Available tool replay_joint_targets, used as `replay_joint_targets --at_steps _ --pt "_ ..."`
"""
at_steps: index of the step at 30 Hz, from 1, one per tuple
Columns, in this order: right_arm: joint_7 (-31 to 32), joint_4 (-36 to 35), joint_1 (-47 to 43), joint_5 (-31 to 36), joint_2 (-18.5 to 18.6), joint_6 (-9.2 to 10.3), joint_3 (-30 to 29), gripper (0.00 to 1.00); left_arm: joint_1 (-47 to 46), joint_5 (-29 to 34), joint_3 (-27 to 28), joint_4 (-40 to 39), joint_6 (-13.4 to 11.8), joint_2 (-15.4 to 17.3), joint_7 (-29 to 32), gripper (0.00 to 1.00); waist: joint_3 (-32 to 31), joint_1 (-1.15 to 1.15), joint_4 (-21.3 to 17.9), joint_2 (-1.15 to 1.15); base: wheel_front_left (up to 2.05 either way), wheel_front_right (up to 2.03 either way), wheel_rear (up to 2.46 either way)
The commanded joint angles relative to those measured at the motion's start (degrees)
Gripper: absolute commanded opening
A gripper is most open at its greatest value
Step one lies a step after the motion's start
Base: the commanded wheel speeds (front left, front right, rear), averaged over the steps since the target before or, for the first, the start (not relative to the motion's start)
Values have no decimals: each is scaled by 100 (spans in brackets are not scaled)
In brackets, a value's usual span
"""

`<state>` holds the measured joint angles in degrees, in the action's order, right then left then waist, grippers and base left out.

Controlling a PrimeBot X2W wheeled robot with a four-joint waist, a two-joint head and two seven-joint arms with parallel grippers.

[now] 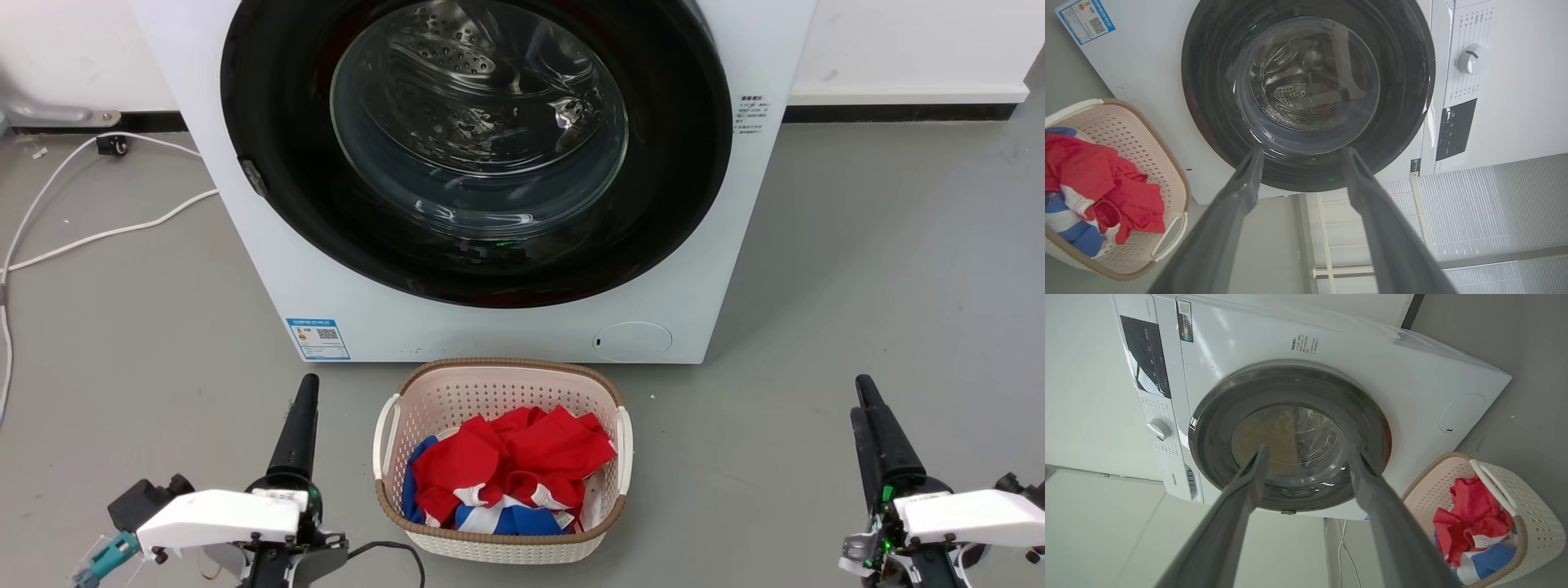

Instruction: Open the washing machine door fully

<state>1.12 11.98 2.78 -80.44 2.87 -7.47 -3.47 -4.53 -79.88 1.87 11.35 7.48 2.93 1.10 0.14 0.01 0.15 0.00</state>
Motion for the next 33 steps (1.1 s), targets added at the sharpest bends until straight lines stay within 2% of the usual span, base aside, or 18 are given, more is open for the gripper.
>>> replay_joint_targets --at_steps 1,16,23,33 --pt "-58 -152 39 287 18 -3 15 100 -85 317 -62 -155 0 18 -64 100 0 0 3 0 0 0 0" --pt "-394 -385 -83 2301 11 -3 110 100 -92 2461 -436 -302 1 174 -398 100 -3 0 15 0 0 0 0" --pt "-505 -420 -99 3103 11 -3 83 100 -116 3162 -556 -265 -22 236 -517 100 -6 0 20 0 0 0 0" --pt "-575 -525 -156 4170 9 -3 141 100 -135 4084 -754 -231 -186 356 -705 100 -17 0 9 0 0 0 0"
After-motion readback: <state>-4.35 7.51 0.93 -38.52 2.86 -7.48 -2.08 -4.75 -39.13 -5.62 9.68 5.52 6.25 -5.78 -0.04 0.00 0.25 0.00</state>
